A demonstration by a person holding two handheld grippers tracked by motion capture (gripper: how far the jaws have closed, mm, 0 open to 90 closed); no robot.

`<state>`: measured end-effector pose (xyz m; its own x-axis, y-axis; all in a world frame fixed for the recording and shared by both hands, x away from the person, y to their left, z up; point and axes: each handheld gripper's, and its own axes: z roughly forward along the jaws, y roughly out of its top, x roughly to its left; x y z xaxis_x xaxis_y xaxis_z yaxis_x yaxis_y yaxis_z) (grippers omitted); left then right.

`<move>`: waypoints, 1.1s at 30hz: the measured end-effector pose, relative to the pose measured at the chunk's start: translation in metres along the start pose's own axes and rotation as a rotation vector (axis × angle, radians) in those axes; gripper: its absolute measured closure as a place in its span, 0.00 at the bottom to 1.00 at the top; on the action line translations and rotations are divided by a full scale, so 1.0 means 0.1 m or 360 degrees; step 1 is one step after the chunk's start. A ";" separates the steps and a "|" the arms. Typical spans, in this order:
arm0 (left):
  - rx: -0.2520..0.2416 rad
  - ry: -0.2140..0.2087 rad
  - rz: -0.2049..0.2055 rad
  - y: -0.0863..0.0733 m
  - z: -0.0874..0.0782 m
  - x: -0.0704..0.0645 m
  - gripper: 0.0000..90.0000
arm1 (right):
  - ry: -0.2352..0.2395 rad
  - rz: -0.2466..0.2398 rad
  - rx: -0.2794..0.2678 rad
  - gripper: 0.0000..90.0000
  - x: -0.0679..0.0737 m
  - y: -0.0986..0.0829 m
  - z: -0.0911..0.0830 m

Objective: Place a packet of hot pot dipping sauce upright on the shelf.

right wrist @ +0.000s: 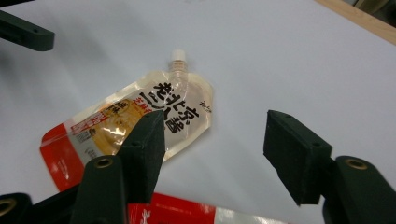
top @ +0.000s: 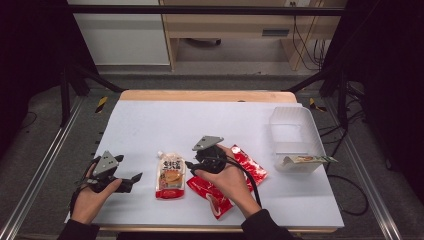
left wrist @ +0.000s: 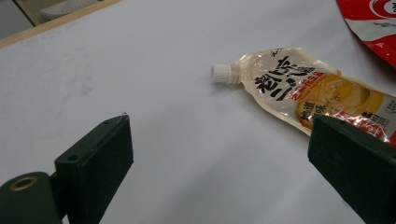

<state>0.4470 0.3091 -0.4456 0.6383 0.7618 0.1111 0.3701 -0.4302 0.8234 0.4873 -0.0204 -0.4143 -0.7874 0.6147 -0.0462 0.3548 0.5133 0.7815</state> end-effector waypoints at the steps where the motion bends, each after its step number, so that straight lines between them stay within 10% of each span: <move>1: -0.0003 0.0003 -0.0004 0.00 0.00 0.01 0.07 | 0.0000 0.0002 0.0005 0.47 0.01 0.01 0.06; 15: 0.0002 0.0002 -0.0003 0.01 0.01 0.02 0.08 | 0.0005 0.0073 0.0105 0.60 -0.01 0.02 0.67; 33: -0.0004 -0.0007 -0.0005 0.01 0.01 0.02 0.08 | 0.0032 0.0114 0.0212 0.59 -0.06 -0.02 0.92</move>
<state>0.4495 0.3093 -0.4453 0.6401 0.7609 0.1063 0.3702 -0.4267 0.8252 0.5374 0.0299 -0.4732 -0.7672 0.6411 0.0200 0.4730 0.5444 0.6928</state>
